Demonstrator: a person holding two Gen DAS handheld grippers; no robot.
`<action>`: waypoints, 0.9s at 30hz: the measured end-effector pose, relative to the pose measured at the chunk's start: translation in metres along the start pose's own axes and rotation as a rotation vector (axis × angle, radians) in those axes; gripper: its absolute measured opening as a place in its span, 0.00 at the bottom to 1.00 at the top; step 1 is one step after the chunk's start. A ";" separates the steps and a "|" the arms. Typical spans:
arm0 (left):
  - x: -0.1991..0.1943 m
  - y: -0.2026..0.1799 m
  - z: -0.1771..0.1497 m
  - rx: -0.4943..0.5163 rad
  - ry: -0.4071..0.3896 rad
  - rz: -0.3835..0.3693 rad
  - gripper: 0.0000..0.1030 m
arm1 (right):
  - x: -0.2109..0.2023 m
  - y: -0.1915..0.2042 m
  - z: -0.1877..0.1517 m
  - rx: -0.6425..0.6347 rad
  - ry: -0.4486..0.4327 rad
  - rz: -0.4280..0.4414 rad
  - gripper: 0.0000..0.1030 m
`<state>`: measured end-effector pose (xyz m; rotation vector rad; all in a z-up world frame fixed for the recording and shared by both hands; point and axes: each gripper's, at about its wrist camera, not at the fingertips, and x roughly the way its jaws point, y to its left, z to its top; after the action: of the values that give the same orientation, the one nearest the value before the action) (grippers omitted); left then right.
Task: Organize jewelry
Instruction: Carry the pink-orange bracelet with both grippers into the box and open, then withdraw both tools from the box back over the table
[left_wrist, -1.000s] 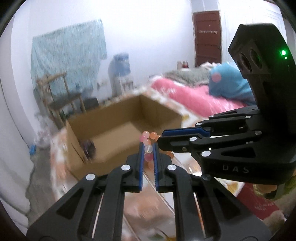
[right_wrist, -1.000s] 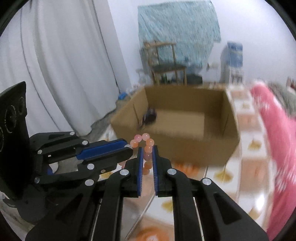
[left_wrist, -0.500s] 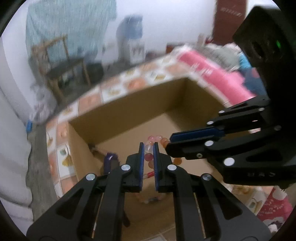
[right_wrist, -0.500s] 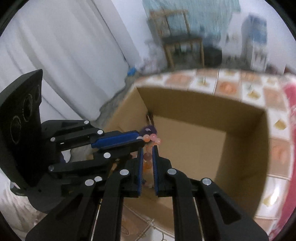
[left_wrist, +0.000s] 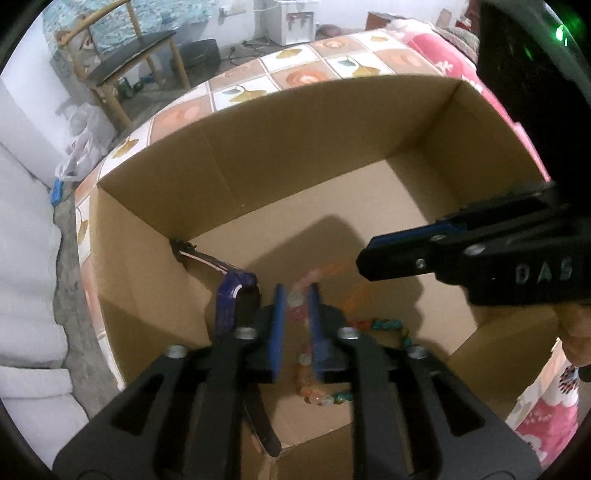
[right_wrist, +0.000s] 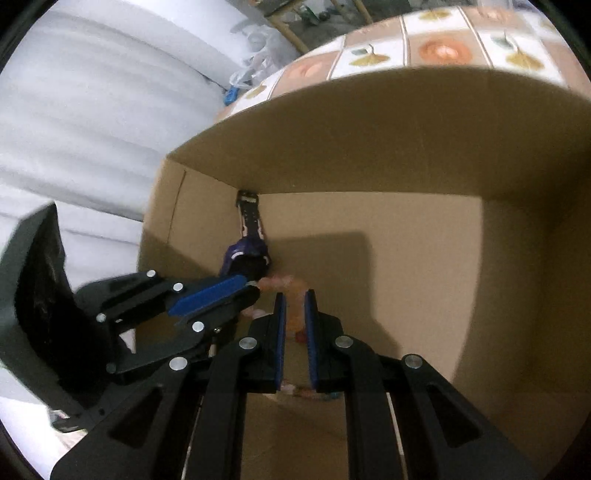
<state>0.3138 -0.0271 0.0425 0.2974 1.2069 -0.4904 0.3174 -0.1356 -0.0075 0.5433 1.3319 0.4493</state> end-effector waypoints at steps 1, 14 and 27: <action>-0.004 0.002 -0.001 -0.009 -0.021 -0.001 0.36 | -0.006 -0.001 -0.003 0.002 -0.018 0.003 0.11; -0.128 -0.021 -0.051 -0.013 -0.350 0.007 0.74 | -0.135 0.047 -0.117 -0.190 -0.327 -0.045 0.45; -0.114 -0.071 -0.214 -0.136 -0.379 -0.050 0.88 | -0.106 0.035 -0.315 -0.276 -0.426 -0.392 0.76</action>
<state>0.0718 0.0355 0.0810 0.0526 0.8742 -0.4804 -0.0114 -0.1352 0.0508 0.1276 0.9155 0.1732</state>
